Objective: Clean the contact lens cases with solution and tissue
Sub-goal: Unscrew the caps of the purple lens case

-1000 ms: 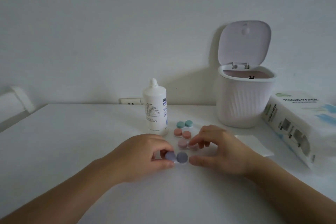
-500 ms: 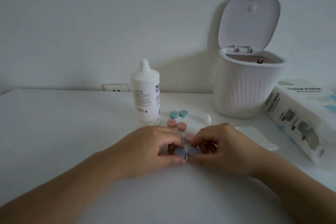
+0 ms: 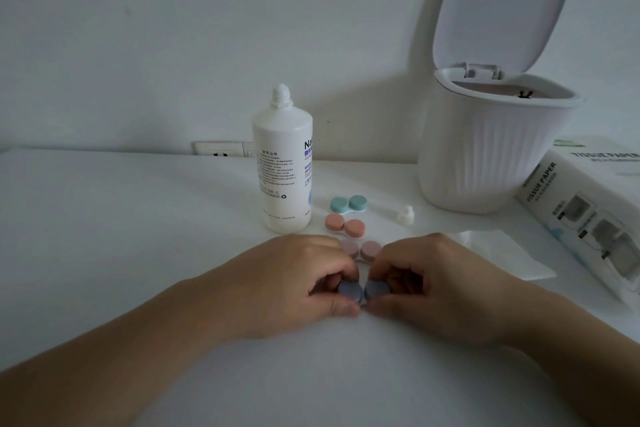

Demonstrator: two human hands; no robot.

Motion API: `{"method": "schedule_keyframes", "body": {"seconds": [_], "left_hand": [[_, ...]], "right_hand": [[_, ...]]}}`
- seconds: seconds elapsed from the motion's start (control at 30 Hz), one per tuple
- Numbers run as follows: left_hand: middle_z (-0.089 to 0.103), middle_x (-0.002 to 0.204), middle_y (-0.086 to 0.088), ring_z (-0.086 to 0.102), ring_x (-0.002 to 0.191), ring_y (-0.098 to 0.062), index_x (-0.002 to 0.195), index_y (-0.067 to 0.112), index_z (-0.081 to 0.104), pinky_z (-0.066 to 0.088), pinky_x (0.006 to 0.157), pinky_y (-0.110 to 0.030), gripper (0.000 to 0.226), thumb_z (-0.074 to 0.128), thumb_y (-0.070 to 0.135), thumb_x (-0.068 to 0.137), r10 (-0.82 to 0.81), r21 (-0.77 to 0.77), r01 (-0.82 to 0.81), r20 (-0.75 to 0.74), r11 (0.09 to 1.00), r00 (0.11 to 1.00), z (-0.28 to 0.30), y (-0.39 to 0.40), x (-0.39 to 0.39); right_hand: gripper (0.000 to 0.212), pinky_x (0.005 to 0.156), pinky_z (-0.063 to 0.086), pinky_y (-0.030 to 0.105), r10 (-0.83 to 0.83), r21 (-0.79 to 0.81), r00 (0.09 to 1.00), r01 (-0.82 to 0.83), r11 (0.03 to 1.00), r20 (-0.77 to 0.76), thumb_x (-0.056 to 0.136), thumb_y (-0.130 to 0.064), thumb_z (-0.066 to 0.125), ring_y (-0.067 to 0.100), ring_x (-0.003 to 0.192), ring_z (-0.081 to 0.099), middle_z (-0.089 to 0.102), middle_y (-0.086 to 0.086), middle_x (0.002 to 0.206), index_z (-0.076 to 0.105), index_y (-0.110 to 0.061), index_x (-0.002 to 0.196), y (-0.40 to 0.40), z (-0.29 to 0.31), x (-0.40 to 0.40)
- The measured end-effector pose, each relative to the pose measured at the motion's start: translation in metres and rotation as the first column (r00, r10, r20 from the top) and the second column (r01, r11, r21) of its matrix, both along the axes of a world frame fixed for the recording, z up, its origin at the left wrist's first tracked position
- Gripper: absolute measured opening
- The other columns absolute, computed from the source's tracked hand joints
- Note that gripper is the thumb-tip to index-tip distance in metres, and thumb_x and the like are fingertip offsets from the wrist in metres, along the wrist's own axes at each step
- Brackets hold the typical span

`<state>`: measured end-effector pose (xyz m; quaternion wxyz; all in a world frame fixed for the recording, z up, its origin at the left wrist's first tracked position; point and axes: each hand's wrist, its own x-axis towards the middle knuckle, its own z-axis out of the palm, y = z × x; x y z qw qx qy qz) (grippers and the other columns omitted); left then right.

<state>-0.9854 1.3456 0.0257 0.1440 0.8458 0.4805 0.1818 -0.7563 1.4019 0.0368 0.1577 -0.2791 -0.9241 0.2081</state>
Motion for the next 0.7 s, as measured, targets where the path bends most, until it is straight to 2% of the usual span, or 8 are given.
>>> {"method": "schedule_keyframes", "body": {"seconds": [0.3, 0.4, 0.47, 0.53, 0.63, 0.7], "left_hand": [[0.051, 0.078, 0.017, 0.051, 0.074, -0.002, 0.099, 0.025, 0.069, 0.039, 0.064, -0.015, 0.019, 0.075, 0.039, 0.088, 0.006, -0.03, -0.005, 0.007, 1.0, 1.0, 0.001, -0.0004, -0.0013], [0.054, 0.079, 0.015, 0.051, 0.073, 0.0, 0.097, 0.028, 0.069, 0.038, 0.063, -0.014, 0.018, 0.076, 0.04, 0.086, 0.016, -0.029, -0.015, 0.033, 0.999, 0.999, 0.0011, -0.0006, -0.002], [0.055, 0.078, 0.015, 0.052, 0.073, 0.002, 0.095, 0.029, 0.07, 0.038, 0.063, -0.013, 0.018, 0.077, 0.042, 0.084, 0.03, -0.036, -0.028, 0.055, 0.999, 0.998, 0.0009, -0.0009, -0.0022], [0.055, 0.079, 0.016, 0.054, 0.074, 0.002, 0.095, 0.031, 0.071, 0.038, 0.063, -0.011, 0.019, 0.078, 0.044, 0.082, 0.044, -0.055, -0.04, 0.066, 0.998, 0.997, 0.0003, -0.0009, -0.0022], [0.058, 0.085, 0.021, 0.055, 0.075, 0.001, 0.096, 0.033, 0.071, 0.039, 0.063, -0.01, 0.024, 0.076, 0.05, 0.079, 0.05, -0.079, -0.044, 0.082, 0.996, 0.995, -0.0003, 0.0, -0.0018], [0.058, 0.085, 0.022, 0.056, 0.075, 0.002, 0.096, 0.033, 0.071, 0.039, 0.063, -0.009, 0.029, 0.074, 0.055, 0.077, 0.05, -0.087, -0.042, 0.089, 0.995, 0.995, -0.0001, 0.0006, -0.0019]], "right_hand": [[0.013, 0.062, 0.04, 0.014, 0.1, 0.046, 0.994, -0.102, 0.994, 0.053, 0.084, -0.034, 0.073, 0.007, 0.073, 0.054, 0.057, -0.011, 0.076, 0.064, -0.025, 0.087, -0.0026, 0.0024, 0.0036], [0.007, 0.065, 0.044, 0.02, 0.135, 0.066, 0.989, -0.138, 0.988, 0.054, 0.086, -0.027, 0.071, 0.009, 0.075, 0.054, 0.059, -0.01, 0.078, 0.069, -0.023, 0.091, -0.0048, 0.0053, 0.0027], [0.011, 0.065, 0.046, 0.025, 0.149, 0.082, 0.989, -0.15, 0.985, 0.026, 0.086, -0.026, 0.068, 0.01, 0.073, 0.054, 0.057, -0.009, 0.077, 0.07, -0.024, 0.097, -0.0066, 0.0057, 0.0019], [0.021, 0.065, 0.047, 0.025, 0.1, 0.066, 0.995, -0.098, 0.993, -0.03, 0.083, -0.035, 0.068, 0.01, 0.071, 0.055, 0.056, -0.012, 0.076, 0.069, -0.03, 0.103, -0.008, 0.0063, 0.0018], [0.025, 0.061, 0.048, 0.028, 0.032, 0.101, 0.998, -0.026, 0.995, -0.052, 0.077, -0.049, 0.073, 0.012, 0.067, 0.055, 0.057, -0.011, 0.071, 0.069, -0.027, 0.088, -0.0066, 0.0037, 0.0008], [0.016, 0.059, 0.047, 0.027, 0.022, 0.097, 0.997, -0.016, 0.995, -0.068, 0.076, -0.038, 0.08, 0.013, 0.066, 0.055, 0.057, -0.009, 0.069, 0.07, -0.026, 0.081, -0.0048, 0.0024, -0.0012]]}}
